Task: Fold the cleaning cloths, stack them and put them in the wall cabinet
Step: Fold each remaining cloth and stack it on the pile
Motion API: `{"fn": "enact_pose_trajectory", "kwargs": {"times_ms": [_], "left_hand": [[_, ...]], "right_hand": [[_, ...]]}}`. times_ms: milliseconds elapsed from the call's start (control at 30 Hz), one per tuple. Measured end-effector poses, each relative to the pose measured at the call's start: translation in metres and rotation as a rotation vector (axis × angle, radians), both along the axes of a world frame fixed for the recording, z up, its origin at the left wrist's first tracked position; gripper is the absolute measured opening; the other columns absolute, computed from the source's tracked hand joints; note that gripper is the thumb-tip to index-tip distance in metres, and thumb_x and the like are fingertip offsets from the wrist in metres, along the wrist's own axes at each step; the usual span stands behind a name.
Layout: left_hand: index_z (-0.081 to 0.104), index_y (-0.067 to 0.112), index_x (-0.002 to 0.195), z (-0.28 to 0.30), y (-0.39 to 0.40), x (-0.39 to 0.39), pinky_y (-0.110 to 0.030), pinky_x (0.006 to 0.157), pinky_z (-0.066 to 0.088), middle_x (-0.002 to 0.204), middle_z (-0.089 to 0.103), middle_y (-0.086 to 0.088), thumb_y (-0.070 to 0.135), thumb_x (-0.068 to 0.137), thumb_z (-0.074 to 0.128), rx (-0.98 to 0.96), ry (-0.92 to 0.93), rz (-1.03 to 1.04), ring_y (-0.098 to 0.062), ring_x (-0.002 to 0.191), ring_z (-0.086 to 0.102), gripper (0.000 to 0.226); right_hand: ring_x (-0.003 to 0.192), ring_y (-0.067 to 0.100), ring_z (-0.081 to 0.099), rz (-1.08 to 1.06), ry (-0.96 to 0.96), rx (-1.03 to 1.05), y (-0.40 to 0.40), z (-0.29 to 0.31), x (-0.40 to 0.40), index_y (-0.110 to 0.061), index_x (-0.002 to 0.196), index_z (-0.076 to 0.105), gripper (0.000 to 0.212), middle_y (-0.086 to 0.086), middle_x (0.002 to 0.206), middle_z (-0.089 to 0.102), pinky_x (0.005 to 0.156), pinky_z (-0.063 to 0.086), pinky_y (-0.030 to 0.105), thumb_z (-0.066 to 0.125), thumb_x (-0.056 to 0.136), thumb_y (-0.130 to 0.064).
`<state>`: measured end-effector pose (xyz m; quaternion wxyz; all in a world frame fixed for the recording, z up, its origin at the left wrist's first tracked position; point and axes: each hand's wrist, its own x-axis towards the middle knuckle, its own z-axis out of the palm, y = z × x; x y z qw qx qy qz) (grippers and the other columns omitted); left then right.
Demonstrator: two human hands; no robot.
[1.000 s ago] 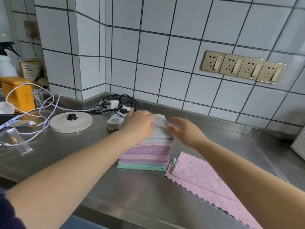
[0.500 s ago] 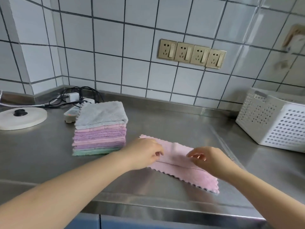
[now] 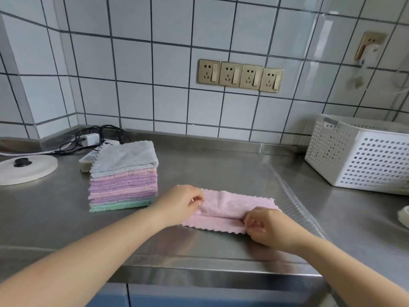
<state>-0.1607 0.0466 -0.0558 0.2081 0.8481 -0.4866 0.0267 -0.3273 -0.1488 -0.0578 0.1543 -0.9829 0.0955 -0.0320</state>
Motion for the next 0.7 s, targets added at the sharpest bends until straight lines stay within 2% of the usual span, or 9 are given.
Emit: {"fn": "enact_pose_trajectory", "kwargs": {"times_ms": [67,167,267,367,433,567,633,700], "left_hand": [[0.067,0.02,0.107,0.01,-0.011,0.013,-0.021,0.085,0.042,0.109,0.065,0.004,0.017,0.093,0.049,-0.066,0.003,0.048,-0.013,0.098,0.059,0.022],[0.062,0.018,0.119,0.017,-0.028,0.042,-0.024,0.097,0.038,0.123,0.062,0.001,0.012,0.093,0.049,0.066,-0.008,0.117,-0.017,0.116,0.054,0.03],[0.05,0.02,0.133,0.015,-0.043,0.063,-0.027,0.102,0.036,0.14,0.049,0.001,0.014,0.094,0.049,0.309,-0.02,0.18,-0.02,0.128,0.045,0.04],[0.049,0.02,0.134,0.013,-0.052,0.072,-0.027,0.098,0.039,0.138,0.051,0.002,0.017,0.092,0.051,0.428,-0.076,0.203,-0.02,0.126,0.047,0.043],[0.055,0.02,0.129,0.011,-0.055,0.076,-0.027,0.095,0.043,0.13,0.057,0.002,0.019,0.089,0.057,0.448,-0.065,0.212,-0.02,0.12,0.052,0.039],[0.069,0.02,0.104,0.01,-0.058,0.084,-0.024,0.082,0.046,0.116,0.066,0.002,0.018,0.086,0.062,0.433,-0.037,0.216,-0.02,0.108,0.06,0.019],[0.069,0.017,0.1,0.014,-0.059,0.083,-0.026,0.08,0.046,0.11,0.067,0.0,0.014,0.086,0.057,0.384,-0.058,0.213,-0.021,0.103,0.061,0.018],[0.063,0.016,0.094,0.022,-0.061,0.085,-0.03,0.073,0.048,0.095,0.068,-0.001,0.011,0.087,0.049,0.245,-0.02,0.247,-0.02,0.089,0.065,0.017]], "right_hand": [[0.077,0.002,0.058,-0.053,0.02,0.03,-0.012,0.01,0.003,-0.038,0.074,0.06,0.013,-0.016,0.083,0.065,0.069,0.044,0.013,0.06,0.086,-0.033],[0.085,0.009,0.062,-0.189,-0.11,0.03,-0.036,0.014,0.023,-0.029,0.091,0.069,0.014,-0.011,0.092,0.069,0.065,0.041,0.013,0.056,0.089,-0.025],[0.105,0.017,0.06,-0.285,-0.074,-0.073,-0.058,0.01,0.047,-0.025,0.115,0.065,0.027,-0.004,0.118,0.064,0.084,0.042,0.023,0.056,0.09,-0.026],[0.122,0.019,0.051,-0.274,0.094,-0.166,-0.077,0.006,0.065,-0.025,0.131,0.053,0.042,-0.003,0.132,0.055,0.099,0.039,0.026,0.056,0.09,-0.027],[0.118,0.018,0.053,-0.282,0.142,-0.172,-0.081,0.006,0.072,-0.026,0.128,0.056,0.04,-0.006,0.126,0.06,0.096,0.042,0.026,0.056,0.088,-0.029],[0.102,0.017,0.061,-0.261,0.173,-0.18,-0.085,0.005,0.079,-0.027,0.106,0.068,0.023,-0.007,0.108,0.068,0.082,0.046,0.024,0.061,0.085,-0.035],[0.098,0.02,0.062,-0.27,0.155,-0.208,-0.086,0.008,0.08,-0.026,0.099,0.069,0.019,-0.004,0.105,0.07,0.078,0.047,0.026,0.058,0.085,-0.033],[0.094,0.025,0.063,-0.313,0.081,-0.202,-0.086,0.018,0.081,-0.022,0.097,0.066,0.019,0.002,0.097,0.07,0.075,0.049,0.028,0.052,0.086,-0.028]]}}
